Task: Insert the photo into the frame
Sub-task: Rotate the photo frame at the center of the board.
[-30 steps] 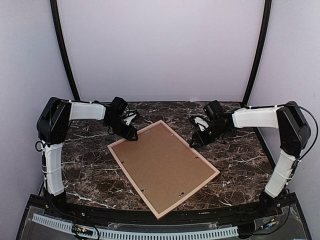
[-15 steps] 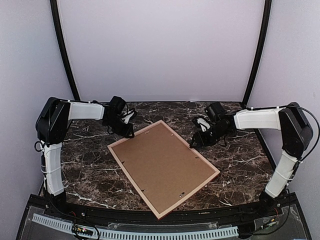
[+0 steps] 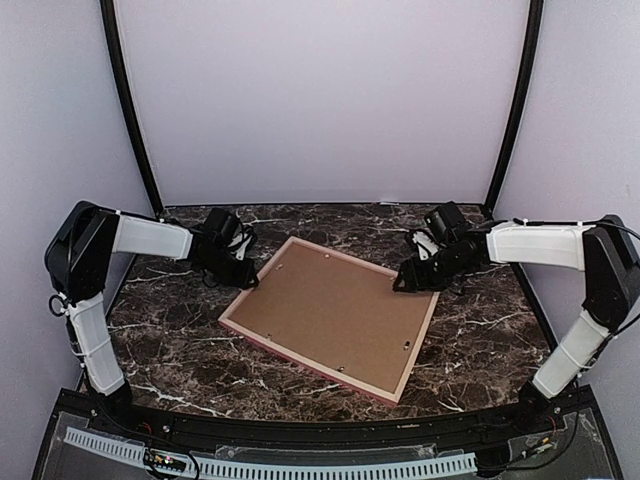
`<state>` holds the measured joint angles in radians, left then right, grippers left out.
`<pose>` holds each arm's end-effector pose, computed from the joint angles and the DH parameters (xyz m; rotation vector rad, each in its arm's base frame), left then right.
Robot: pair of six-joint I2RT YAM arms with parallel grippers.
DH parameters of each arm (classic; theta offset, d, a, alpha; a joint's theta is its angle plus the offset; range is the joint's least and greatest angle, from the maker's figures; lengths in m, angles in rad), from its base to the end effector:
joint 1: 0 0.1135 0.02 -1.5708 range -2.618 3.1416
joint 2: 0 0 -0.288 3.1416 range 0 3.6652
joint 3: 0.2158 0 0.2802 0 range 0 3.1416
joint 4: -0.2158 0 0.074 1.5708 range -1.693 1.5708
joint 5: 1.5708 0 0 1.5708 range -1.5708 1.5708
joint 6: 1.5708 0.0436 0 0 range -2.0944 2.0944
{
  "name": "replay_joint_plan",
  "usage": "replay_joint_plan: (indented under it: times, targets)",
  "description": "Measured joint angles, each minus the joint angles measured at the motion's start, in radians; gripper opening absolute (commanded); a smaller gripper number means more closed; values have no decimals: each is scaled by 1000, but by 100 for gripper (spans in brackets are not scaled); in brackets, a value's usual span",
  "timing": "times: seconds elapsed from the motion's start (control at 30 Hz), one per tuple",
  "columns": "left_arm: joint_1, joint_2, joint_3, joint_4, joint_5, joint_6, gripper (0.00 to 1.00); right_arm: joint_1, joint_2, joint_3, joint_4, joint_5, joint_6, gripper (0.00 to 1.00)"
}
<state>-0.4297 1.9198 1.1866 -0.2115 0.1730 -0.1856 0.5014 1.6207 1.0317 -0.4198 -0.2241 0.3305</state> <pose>0.3883 -0.1862 0.1508 0.3826 2.5298 -0.4621 0.3087 0.1803 0.2004 -0.3127 2.6395 0.5832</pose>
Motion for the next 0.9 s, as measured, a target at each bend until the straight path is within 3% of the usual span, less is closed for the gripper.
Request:
replay_joint_plan:
  times: [0.4, 0.6, 0.9]
  targets:
    - [-1, -257, -346, 110, -21, -189, 19, 0, -148, -113, -36, 129, 111, 67]
    - [-25, -333, -429, 121, -30, -266, 22, 0, -159, -197, 0, 124, 166, 67]
    - [-151, -392, -499, 119, -49, -383, 30, 0, -142, -290, 63, 107, 216, 54]
